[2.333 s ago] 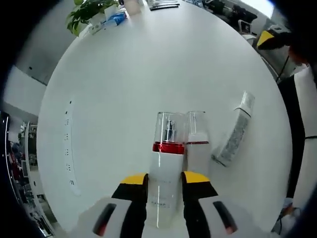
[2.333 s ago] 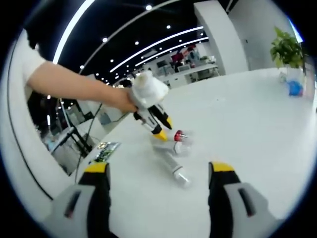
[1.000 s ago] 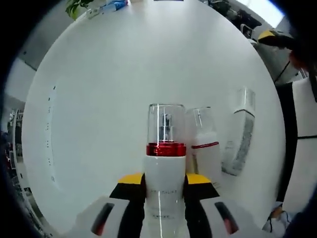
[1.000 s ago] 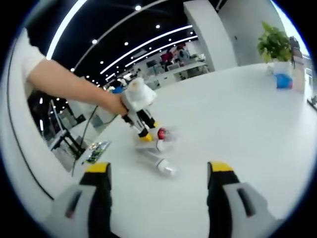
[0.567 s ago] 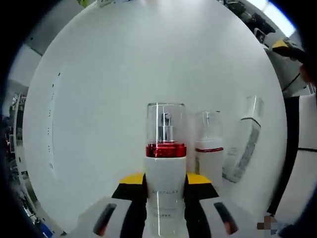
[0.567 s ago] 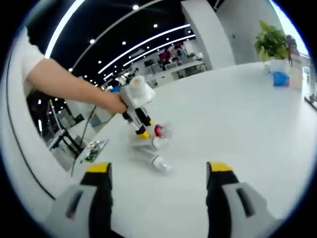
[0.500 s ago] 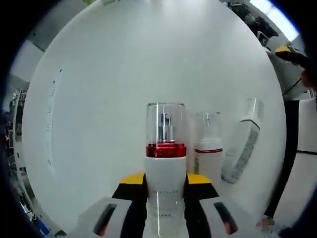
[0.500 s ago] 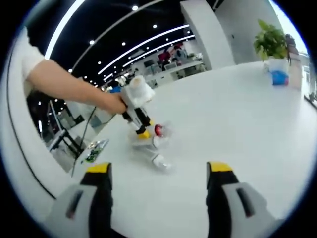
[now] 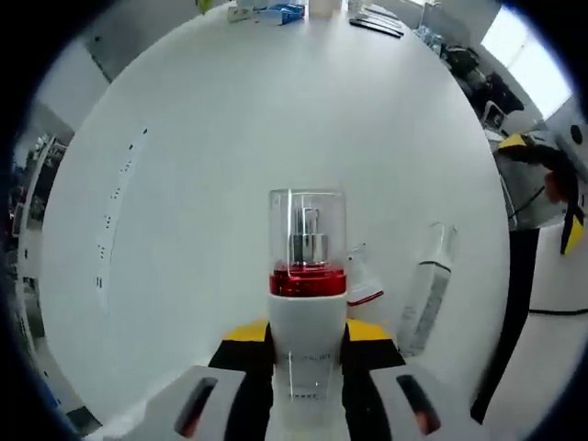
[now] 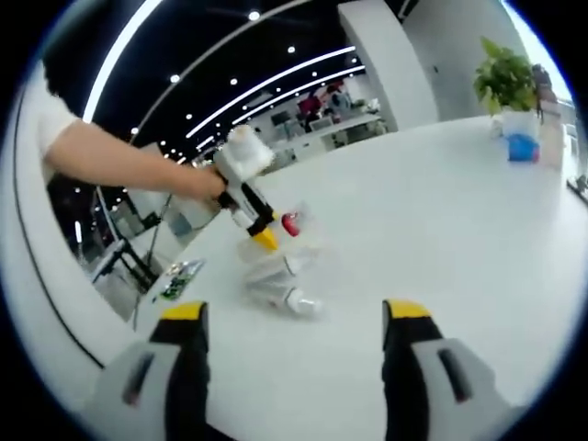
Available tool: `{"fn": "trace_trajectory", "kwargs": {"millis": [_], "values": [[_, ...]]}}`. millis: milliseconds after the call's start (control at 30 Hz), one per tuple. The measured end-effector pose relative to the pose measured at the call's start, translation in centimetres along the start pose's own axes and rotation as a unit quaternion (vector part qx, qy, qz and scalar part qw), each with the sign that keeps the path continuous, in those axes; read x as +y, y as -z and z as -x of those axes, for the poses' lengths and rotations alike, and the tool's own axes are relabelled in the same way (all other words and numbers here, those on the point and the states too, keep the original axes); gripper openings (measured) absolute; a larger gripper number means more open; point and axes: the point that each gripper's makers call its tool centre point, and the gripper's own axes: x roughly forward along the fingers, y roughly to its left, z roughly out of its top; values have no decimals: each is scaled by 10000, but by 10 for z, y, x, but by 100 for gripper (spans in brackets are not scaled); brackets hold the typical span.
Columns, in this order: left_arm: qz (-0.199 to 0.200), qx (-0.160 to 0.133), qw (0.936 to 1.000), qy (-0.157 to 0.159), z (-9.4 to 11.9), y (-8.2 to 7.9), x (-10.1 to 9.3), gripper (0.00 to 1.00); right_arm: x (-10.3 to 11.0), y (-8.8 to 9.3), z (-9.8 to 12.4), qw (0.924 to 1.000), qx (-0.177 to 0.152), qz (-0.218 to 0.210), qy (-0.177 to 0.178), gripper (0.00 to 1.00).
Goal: Arrange the skincare products in the storage area until every visible bottle or jar stands upright without overlapping.
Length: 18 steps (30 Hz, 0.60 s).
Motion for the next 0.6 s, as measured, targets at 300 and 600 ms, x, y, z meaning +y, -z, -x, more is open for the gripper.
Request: {"fn": "trace_trajectory", "kwargs": {"millis": [300,600], "values": [[479,-906,9947,23,35,0,-18,26,21,-9,-19,9994,-40,-72,-344,73],[896,-1655,9821,60,62,19,-44,26,49,-23,-38,9967,-79,-242,-765,70]]}}
